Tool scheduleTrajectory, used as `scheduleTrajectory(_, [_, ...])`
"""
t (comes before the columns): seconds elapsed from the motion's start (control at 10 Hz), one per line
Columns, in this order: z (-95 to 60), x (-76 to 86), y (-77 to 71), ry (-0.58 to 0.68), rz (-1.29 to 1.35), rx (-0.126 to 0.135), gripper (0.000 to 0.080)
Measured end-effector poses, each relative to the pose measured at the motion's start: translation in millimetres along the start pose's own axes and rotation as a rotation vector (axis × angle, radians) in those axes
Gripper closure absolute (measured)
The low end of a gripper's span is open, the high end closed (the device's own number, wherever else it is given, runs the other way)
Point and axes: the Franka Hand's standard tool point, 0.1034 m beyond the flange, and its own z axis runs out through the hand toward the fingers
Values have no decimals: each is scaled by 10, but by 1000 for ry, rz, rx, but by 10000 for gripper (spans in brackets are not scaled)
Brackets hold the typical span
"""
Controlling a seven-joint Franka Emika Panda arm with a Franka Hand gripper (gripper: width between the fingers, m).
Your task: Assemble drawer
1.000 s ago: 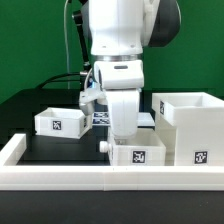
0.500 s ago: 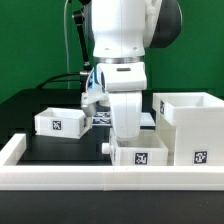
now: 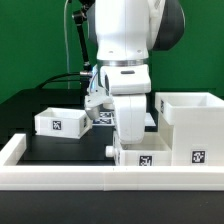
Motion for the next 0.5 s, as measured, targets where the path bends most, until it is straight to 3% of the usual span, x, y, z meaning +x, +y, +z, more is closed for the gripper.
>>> scheduleTrajectory(0.3, [1, 35, 2, 1, 21, 0, 757])
scheduleTrajectory(0.5, [4, 34, 14, 2, 22, -24, 757])
